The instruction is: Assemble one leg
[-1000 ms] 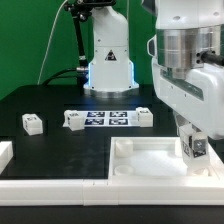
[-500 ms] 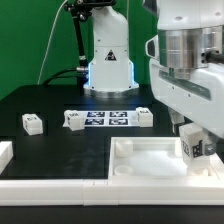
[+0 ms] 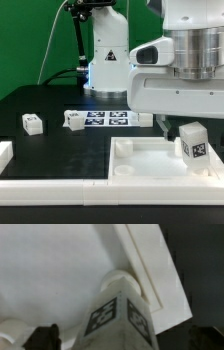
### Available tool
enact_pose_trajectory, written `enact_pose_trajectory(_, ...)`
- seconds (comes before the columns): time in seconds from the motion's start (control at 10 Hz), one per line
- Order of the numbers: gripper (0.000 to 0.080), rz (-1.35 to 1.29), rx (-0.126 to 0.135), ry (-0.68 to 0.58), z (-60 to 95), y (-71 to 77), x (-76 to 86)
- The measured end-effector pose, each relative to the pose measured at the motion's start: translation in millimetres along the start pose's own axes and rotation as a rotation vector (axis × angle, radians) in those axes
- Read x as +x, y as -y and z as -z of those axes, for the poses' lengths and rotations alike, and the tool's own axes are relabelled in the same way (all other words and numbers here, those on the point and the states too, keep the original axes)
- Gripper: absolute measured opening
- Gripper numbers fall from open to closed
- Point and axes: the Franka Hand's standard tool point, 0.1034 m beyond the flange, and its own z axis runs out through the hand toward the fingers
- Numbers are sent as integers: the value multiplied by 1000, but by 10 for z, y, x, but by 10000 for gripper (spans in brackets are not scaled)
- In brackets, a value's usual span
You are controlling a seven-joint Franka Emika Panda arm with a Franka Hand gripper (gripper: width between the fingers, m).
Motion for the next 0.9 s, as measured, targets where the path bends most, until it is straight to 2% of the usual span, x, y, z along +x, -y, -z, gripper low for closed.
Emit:
enact_pose_trajectory(0.4,649,461,-27,-2,-2,-39,27)
enact_pose_trajectory(0.7,649,526,-30,-1,0,-96,61)
enact_pose_trajectory(0.9,368,526,-30,-2,0,-100,63)
